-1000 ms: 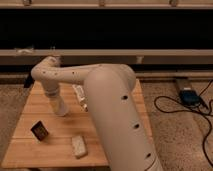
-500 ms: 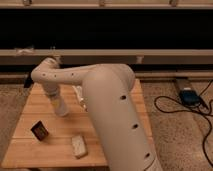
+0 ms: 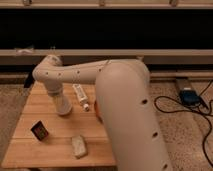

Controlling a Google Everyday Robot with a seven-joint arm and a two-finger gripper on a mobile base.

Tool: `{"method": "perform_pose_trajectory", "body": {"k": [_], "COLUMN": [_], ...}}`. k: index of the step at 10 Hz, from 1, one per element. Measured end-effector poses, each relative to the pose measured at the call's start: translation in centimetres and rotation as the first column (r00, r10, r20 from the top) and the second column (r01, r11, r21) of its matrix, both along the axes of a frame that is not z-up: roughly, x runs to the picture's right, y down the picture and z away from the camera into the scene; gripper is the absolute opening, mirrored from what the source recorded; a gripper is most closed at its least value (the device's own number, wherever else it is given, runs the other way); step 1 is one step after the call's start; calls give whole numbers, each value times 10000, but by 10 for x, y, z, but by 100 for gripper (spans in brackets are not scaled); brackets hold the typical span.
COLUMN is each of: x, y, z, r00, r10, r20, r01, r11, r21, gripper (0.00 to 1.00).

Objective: Place the ceramic cup over the eraser

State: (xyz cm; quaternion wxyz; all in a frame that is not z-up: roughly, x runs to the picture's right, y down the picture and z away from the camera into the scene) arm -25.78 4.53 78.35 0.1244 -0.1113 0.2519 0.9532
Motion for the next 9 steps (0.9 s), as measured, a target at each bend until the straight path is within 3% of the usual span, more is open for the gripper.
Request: {"method": "perform_pose_trajectory", "body": {"k": [1,5,7,9], "x": [7,30,26,6], "y": [-7,-22,-11,11], "z": [-16,-112,-141,-159], "r00": [10000,9941,9854,9690], "r10": [-4,-497,-861,-1378], "r20": [88,966,1469,2050], "r01": [2,397,708,1208], "r11": [9999,9939,9918,9883], "r21": [158,1025,1064,933], "gripper": [0,0,0,0]}}
